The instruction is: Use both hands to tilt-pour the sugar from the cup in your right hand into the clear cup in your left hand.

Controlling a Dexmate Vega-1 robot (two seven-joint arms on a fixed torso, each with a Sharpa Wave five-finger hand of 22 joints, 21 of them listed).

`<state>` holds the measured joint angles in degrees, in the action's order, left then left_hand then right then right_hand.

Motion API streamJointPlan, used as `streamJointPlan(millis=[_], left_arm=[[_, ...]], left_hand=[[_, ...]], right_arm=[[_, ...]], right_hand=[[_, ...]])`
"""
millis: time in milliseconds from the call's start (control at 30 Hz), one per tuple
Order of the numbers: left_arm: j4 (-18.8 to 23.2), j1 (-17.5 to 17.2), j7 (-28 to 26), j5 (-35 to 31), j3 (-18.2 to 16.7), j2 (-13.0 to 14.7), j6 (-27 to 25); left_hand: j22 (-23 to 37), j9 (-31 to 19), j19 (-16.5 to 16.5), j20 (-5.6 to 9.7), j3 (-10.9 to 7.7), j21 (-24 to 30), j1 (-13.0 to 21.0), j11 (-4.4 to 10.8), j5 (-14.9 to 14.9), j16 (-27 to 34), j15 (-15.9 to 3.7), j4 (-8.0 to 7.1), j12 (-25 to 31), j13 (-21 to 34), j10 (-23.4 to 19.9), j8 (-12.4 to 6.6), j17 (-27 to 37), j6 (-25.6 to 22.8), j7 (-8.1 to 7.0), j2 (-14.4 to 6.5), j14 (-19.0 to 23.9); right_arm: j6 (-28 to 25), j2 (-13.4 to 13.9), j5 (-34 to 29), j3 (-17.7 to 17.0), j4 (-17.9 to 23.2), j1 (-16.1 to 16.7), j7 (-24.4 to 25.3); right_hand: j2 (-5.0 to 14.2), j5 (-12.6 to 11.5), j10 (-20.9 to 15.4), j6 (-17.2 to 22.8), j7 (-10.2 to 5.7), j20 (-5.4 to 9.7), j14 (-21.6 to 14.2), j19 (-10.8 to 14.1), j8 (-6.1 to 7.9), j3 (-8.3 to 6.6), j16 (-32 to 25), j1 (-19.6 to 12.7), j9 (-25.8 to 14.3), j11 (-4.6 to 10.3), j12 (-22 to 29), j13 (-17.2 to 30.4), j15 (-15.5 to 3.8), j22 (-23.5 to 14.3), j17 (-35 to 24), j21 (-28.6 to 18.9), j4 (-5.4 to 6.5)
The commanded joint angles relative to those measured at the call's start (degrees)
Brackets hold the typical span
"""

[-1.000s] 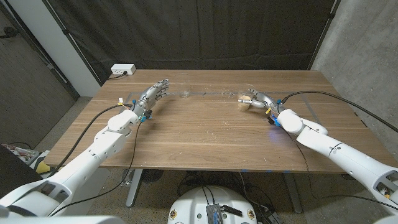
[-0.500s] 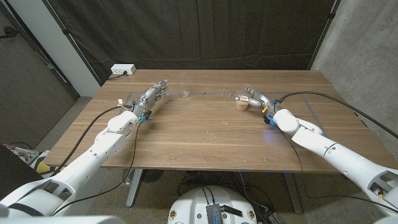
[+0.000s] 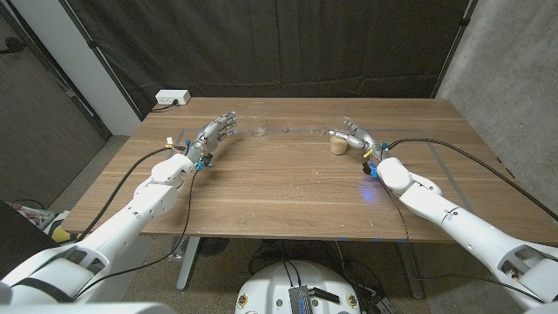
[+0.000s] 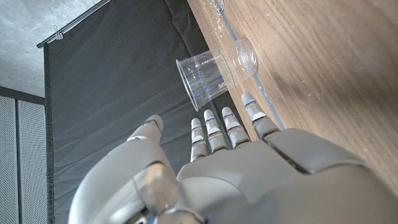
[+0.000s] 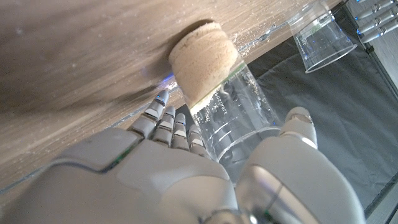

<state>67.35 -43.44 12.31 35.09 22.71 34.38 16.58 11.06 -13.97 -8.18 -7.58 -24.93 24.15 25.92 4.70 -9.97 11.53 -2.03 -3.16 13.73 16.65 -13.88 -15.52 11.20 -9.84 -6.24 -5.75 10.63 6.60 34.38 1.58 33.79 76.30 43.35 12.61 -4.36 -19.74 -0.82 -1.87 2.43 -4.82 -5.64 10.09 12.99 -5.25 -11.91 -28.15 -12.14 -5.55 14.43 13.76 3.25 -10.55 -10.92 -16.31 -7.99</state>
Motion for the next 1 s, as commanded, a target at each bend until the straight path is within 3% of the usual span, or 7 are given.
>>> streamJointPlan(millis=[33,200,333,667,700,833,1000], left_arm=[[-2.1,2.3,1.4,-0.5,0.8,-0.4,-0.4],[-2.7,3.1,1.5,-0.8,1.1,-0.6,-0.6],[-3.3,3.8,1.8,-1.1,1.4,-0.8,-0.7],[-5.8,5.8,2.7,-1.6,2.0,-1.8,-0.3],[-6.1,6.0,2.8,-1.7,2.1,-1.9,-0.2],[-6.9,6.6,3.0,-1.9,2.3,-2.2,-0.2],[-7.5,7.1,2.9,-2.1,2.4,-2.5,0.0]], left_hand=[[0.3,-0.2,-0.4,0.07,-0.41,-0.2,0.0,0.11,-0.1,0.4,-2.06,0.00,0.5,0.1,-0.5,0.23,0.2,-0.3,-0.18,-0.1,0.7],[0.3,-0.2,-0.4,0.00,-0.43,-0.3,-0.1,0.27,-0.1,0.6,-2.04,-0.04,0.6,0.1,-1.0,0.12,0.3,-0.7,-0.07,-0.1,0.9],[0.3,-0.2,-0.4,0.07,-0.45,-0.3,-0.2,0.24,-0.1,0.6,-1.88,-0.05,0.7,0.1,-1.3,0.18,0.3,-0.6,-0.04,-0.1,1.0],[0.3,-0.2,-0.4,0.06,-0.49,-0.3,-0.2,0.44,-0.1,0.8,-2.02,-0.07,0.8,0.1,-1.6,0.20,0.4,-0.6,0.00,-0.1,1.4],[0.3,-0.2,-0.4,0.09,-0.49,-0.3,-0.2,0.45,-0.1,0.8,-2.03,-0.07,0.8,0.1,-1.6,0.22,0.4,-0.6,-0.07,-0.1,1.4],[0.3,-0.2,-0.4,0.15,-0.51,-0.3,-0.2,0.25,-0.1,0.8,-2.06,-0.06,0.8,0.1,-1.6,0.21,0.5,-0.7,0.00,-0.1,1.5],[0.3,-0.2,-0.5,0.17,-0.52,-0.3,-0.3,0.28,-0.1,0.9,-2.03,-0.06,0.8,0.1,-1.7,0.25,0.5,-0.6,-0.02,0.0,1.7]], right_arm=[[4.9,-4.3,2.3,0.7,-5.3,-0.3,3.0],[8.9,-6.3,1.0,1.2,-8.8,-0.7,6.4],[11.6,-7.6,0.0,1.5,-11.1,-1.0,8.7],[16.5,-10.3,-0.1,1.3,-16.4,-1.8,12.3],[17.0,-10.5,-0.1,1.4,-17.2,-2.0,12.5],[16.8,-11.3,1.0,1.4,-18.5,-2.8,11.6],[18.8,-12.7,0.9,2.1,-22.6,-5.0,11.4]], right_hand=[[1.03,-0.2,0.5,-0.8,-1.12,-0.31,-1.0,0.2,-0.03,-0.91,-0.5,-1.5,-0.4,2.04,0.6,0.8,-2.50,-0.3,-0.7,0.4,-0.09],[3.24,0.7,-2.4,-0.2,-3.44,0.96,-3.7,2.6,0.79,-2.31,-1.8,-4.0,-1.3,4.91,4.2,3.6,-6.31,-0.7,-2.2,0.2,-0.24],[4.42,1.2,-3.4,1.1,-4.15,2.10,-5.7,4.2,1.62,-3.16,-2.7,-5.6,-1.9,5.76,6.1,5.3,-7.83,-1.0,-3.3,-0.3,-0.44],[5.65,1.7,-4.3,2.6,-5.20,3.53,-8.0,5.7,2.63,-4.05,-4.1,-7.4,-2.6,6.32,8.2,7.3,-9.35,-1.5,-4.9,-0.9,-0.66],[6.07,1.8,-4.8,3.0,-5.37,3.98,-8.5,5.9,2.88,-4.25,-4.5,-7.8,-2.7,7.07,8.8,7.7,-9.71,-1.6,-5.4,-1.0,-0.62],[5.91,2.2,-3.8,2.6,-5.49,3.41,-7.9,5.2,2.95,-4.08,-4.7,-8.0,-3.0,6.38,9.3,8.7,-9.36,-1.8,-6.3,-0.6,-0.58],[6.07,2.5,-4.1,2.6,-5.52,3.14,-8.5,4.8,3.11,-4.03,-5.2,-8.1,-3.3,7.10,10.1,9.4,-9.82,-1.9,-7.1,-0.5,-0.39]])
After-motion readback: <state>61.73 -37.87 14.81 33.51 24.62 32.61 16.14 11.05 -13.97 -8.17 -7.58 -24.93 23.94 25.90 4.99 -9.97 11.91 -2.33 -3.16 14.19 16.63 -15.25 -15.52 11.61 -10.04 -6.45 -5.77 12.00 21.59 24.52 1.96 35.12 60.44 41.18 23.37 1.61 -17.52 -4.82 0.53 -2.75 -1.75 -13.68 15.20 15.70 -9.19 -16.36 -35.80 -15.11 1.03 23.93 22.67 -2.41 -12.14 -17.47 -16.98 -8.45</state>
